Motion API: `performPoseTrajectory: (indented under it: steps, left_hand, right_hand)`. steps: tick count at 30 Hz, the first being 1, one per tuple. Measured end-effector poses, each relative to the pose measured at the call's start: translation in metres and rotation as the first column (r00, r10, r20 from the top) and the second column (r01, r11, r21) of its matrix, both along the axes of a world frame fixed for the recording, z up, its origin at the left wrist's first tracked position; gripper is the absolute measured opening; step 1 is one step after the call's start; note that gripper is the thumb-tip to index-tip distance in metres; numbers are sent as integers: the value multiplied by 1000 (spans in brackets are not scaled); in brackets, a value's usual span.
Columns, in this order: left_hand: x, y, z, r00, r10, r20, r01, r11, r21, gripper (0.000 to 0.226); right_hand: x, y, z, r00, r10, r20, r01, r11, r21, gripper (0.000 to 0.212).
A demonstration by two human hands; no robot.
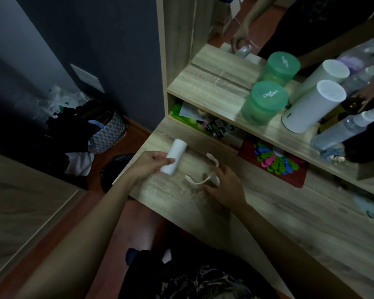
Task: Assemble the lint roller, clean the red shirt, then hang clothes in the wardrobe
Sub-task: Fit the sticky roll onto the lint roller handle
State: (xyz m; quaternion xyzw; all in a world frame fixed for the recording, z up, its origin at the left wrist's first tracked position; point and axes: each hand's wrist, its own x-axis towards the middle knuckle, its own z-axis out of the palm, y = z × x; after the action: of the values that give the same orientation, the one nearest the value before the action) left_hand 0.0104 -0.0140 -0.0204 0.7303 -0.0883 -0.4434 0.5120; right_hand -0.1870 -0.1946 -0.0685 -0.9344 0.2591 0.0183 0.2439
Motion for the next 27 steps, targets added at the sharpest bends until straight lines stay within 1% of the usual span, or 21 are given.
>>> performPoseTrajectory:
  steps: [4,6,8,10,12,14,17,21,24,27]
  left_hand:
    - [-1,-1,3,1000,5,-15,-5,1000,-14,24]
    - [0,-1,4,1000,13,-17,-13,1000,-21,20]
    - [2,0,3,1000,15,-5,-15,1000,-19,22]
    - [5,2,1,1000,16,-1,-16,1000,-11,28]
    - [5,3,1,1000,21,-3,-21,1000,-8,31]
    - [4,3,2,1000,23,-6,-23,1000,-14,31]
    - [2,3,4,999,32,-7,-33,999,-20,30]
    - [1,4,4,999,35,-13,-35,999,-21,33]
    - [1,3,5,999,44,-9,-44,999,-23,32]
    - [-1,1,9,998,65,-24,-65,997,-39,29]
  right_hand:
    - [2,3,-9,1000,4,2,-4,1000,28,56]
    - [4,4,-8,1000,26,2,-26,1000,14,54]
    - [6,5,-5,1000,17,6,-18,1000,26,54]
    - [9,7,-2,996,-66,65,59,993,105,56]
    - [14,8,0,970,-188,156,157,969,190,48]
    - [23,5,2,931,-309,196,256,933,252,44]
    - [39,0,5,896,-424,131,377,883,279,45]
    - [55,-3,2,859,-511,20,493,838,232,34]
    - [61,-5,0,843,-538,5,519,815,257,35]
    - [62,-5,0,839,-543,41,505,803,317,37]
